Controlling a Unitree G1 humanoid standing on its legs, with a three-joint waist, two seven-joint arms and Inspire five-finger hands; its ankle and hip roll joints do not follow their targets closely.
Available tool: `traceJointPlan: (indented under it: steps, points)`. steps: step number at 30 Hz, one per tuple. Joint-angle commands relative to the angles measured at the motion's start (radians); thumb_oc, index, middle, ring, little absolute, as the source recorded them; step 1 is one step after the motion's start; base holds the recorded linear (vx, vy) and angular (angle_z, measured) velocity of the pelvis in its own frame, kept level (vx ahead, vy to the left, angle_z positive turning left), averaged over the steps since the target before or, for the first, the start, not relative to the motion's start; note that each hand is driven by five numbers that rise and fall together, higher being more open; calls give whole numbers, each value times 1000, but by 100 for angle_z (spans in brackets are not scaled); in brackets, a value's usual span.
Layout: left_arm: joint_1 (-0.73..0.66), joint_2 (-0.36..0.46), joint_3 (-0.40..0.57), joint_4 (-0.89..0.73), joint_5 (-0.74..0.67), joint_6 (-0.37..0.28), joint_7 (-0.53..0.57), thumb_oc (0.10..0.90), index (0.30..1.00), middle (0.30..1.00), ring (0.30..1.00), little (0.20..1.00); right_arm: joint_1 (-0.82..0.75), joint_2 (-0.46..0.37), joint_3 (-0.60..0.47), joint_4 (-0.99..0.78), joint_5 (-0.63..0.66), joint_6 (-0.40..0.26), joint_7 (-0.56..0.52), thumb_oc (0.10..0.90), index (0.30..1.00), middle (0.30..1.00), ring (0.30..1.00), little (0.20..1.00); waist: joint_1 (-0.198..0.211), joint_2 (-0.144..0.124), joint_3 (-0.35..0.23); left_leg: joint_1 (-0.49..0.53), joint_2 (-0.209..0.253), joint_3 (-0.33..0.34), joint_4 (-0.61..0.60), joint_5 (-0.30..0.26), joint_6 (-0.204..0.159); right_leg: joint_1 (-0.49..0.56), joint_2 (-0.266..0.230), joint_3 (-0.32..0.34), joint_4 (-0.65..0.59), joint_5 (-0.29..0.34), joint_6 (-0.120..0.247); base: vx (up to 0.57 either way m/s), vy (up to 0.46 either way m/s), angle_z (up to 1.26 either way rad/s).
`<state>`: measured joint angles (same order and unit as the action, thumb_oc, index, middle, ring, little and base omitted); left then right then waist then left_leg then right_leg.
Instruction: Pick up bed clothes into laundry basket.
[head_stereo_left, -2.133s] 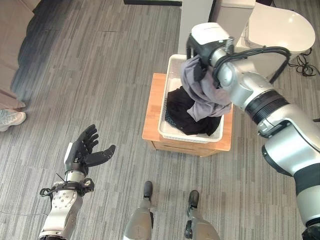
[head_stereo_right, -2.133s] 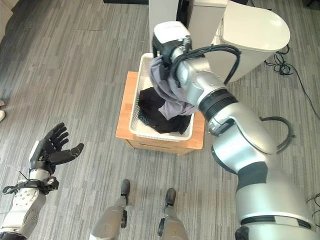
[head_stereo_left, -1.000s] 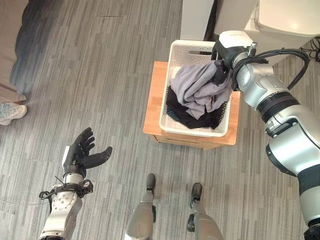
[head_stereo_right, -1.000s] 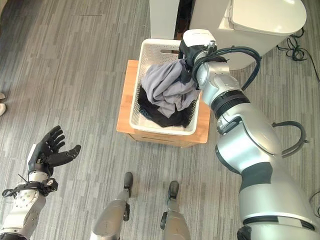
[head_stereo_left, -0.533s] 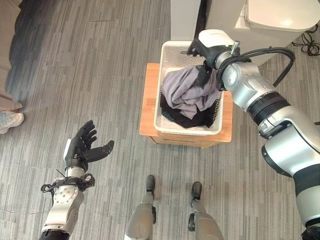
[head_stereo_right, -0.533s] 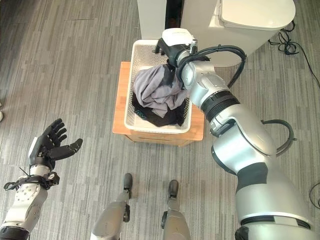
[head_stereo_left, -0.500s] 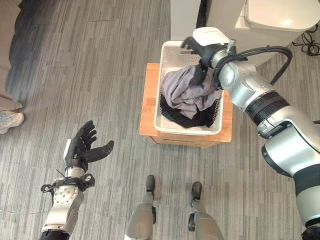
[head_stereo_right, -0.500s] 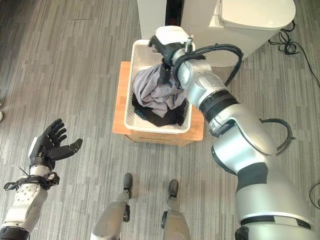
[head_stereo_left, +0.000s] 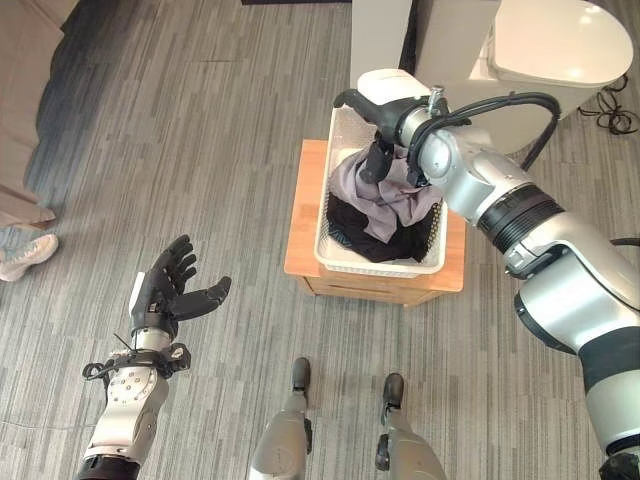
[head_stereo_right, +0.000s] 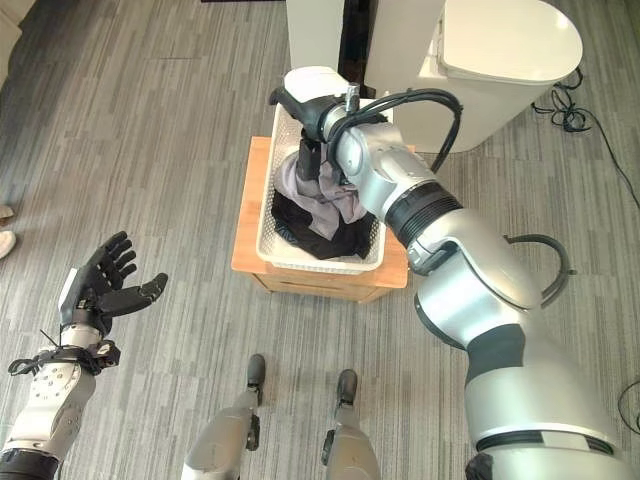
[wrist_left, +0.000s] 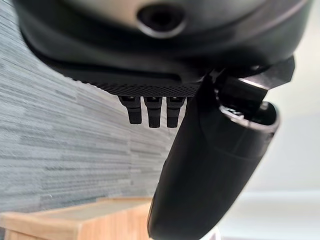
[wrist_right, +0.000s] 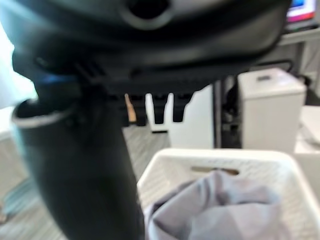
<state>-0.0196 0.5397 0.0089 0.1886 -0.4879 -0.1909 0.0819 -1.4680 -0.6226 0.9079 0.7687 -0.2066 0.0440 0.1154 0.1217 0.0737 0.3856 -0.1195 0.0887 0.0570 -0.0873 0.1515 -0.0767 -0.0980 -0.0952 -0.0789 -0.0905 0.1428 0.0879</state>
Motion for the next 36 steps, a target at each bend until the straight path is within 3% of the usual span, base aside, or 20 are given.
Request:
traceJointPlan:
  steps: [1, 3, 4, 5, 7, 9, 10, 12, 13, 14, 17, 19, 26, 30, 32, 36]
  points:
    - [-9, 110, -20, -47, 18, -84, -12, 800, 900, 900, 900, 900, -83, 28, -81, -8, 158, -57, -91, 800, 900, 900, 900, 900, -34, -71, -170, 29, -50, 13, 11, -109, 5, 55, -64, 71, 88, -198, 44, 0, 0, 0]
    - [-9, 111, -24, -45, 18, -81, -14, 800, 900, 900, 900, 900, -50, -5, -111, -59, 194, -60, -97, 800, 900, 900, 900, 900, -39, -74, -176, 38, -49, 17, 12, -112, 6, 61, -64, 72, 88, -199, 44, 0, 0, 0]
    - [6, 106, 7, -59, 33, -69, -17, 800, 900, 900, 900, 900, 107, -195, -223, -353, 339, -95, -89, 800, 900, 900, 900, 900, -90, -71, -198, 66, -42, 35, 13, -120, 8, 72, -61, 83, 95, -203, 46, 17, 25, -3]
    - [7, 109, 3, -61, 33, -68, -17, 800, 900, 900, 900, 900, 122, -202, -235, -367, 337, -88, -87, 800, 900, 900, 900, 900, -86, -73, -199, 68, -42, 35, 13, -121, 8, 73, -61, 82, 95, -204, 46, 0, 0, 0]
    - [43, 78, 35, -81, 44, -53, -21, 800, 900, 900, 900, 900, 364, -292, -401, -586, 429, -134, -78, 800, 900, 900, 900, 900, -120, -64, -210, 84, -36, 51, 18, -121, 12, 79, -55, 90, 101, -200, 45, -20, 4, -10]
    - [75, 45, 53, -96, 43, -42, -32, 800, 900, 900, 900, 900, 645, -289, -597, -717, 486, -167, -56, 800, 900, 900, 900, 900, -143, -56, -232, 102, -32, 58, 18, -127, 15, 94, -55, 89, 102, -205, 45, 18, -21, -22]
    - [103, 13, 52, -108, 39, -34, -40, 800, 900, 900, 900, 900, 919, -237, -781, -809, 524, -189, -40, 800, 900, 900, 900, 900, -156, -61, -256, 120, -29, 61, 21, -135, 17, 110, -56, 83, 102, -211, 45, 83, -27, -22]
    - [104, 17, 46, -109, 39, -33, -40, 800, 900, 900, 900, 900, 938, -235, -795, -819, 523, -185, -38, 800, 900, 900, 900, 900, -151, -64, -261, 127, -32, 59, 17, -144, 17, 118, -58, 81, 100, -221, 47, 51, -18, -23]
    - [115, 0, 47, -116, 35, -29, -47, 800, 900, 900, 900, 900, 1021, -217, -844, -844, 546, -186, -16, 800, 900, 900, 900, 900, -155, -64, -270, 131, -30, 61, 20, -146, 17, 123, -57, 79, 100, -223, 46, 12, -42, -38]
    - [144, -46, 47, -128, 19, -21, -62, 800, 900, 900, 900, 900, 1223, -162, -957, -885, 587, -188, 5, 800, 900, 900, 900, 900, -169, -62, -290, 141, -27, 64, 23, -150, 17, 136, -56, 75, 99, -228, 45, -26, -65, -34]
    - [187, -101, 45, -146, -6, -10, -91, 800, 900, 900, 900, 900, 1427, -84, -1071, -930, 600, -176, 38, 800, 900, 900, 900, 900, -189, -59, -312, 155, -25, 66, 25, -153, 15, 155, -55, 69, 98, -234, 45, 18, -40, 11]
    - [204, -136, 20, -147, -24, 0, -108, 800, 900, 900, 900, 900, 1513, 3, -1095, -906, 640, -182, 27, 800, 900, 900, 900, 900, -205, -55, -320, 160, -23, 67, 27, -153, 15, 159, -53, 68, 100, -237, 44, -13, -44, -9]
    - [285, -228, -47, -167, -77, 20, -173, 800, 900, 900, 900, 900, 1686, 169, -1099, -898, 714, -173, 69, 800, 900, 900, 900, 900, -226, -40, -339, 174, -17, 73, 27, -152, 14, 177, -48, 61, 88, -237, 40, -12, -21, 0]
    - [317, -280, -88, -140, -144, 30, -160, 800, 900, 900, 900, 900, 1728, 312, -1035, -843, 874, -184, 54, 800, 900, 900, 900, 900, -232, -34, -341, 173, -12, 75, 29, -150, 14, 177, -42, 63, 83, -239, 36, -22, -18, 3]
    - [330, -308, -106, -121, -192, 38, -143, 800, 900, 900, 900, 900, 1742, 355, -988, -842, 942, -176, 45, 800, 900, 900, 900, 900, -233, -34, -337, 177, -9, 78, 32, -151, 13, 179, -37, 61, 84, -241, 35, -23, -27, 2]
    - [330, -301, -137, -128, -191, 25, -132, 800, 900, 900, 900, 900, 1770, 329, -957, -865, 892, -184, 26, 800, 900, 900, 900, 900, -233, -38, -327, 183, -3, 76, 34, -150, 10, 185, -32, 62, 90, -247, 33, -11, -21, 1]
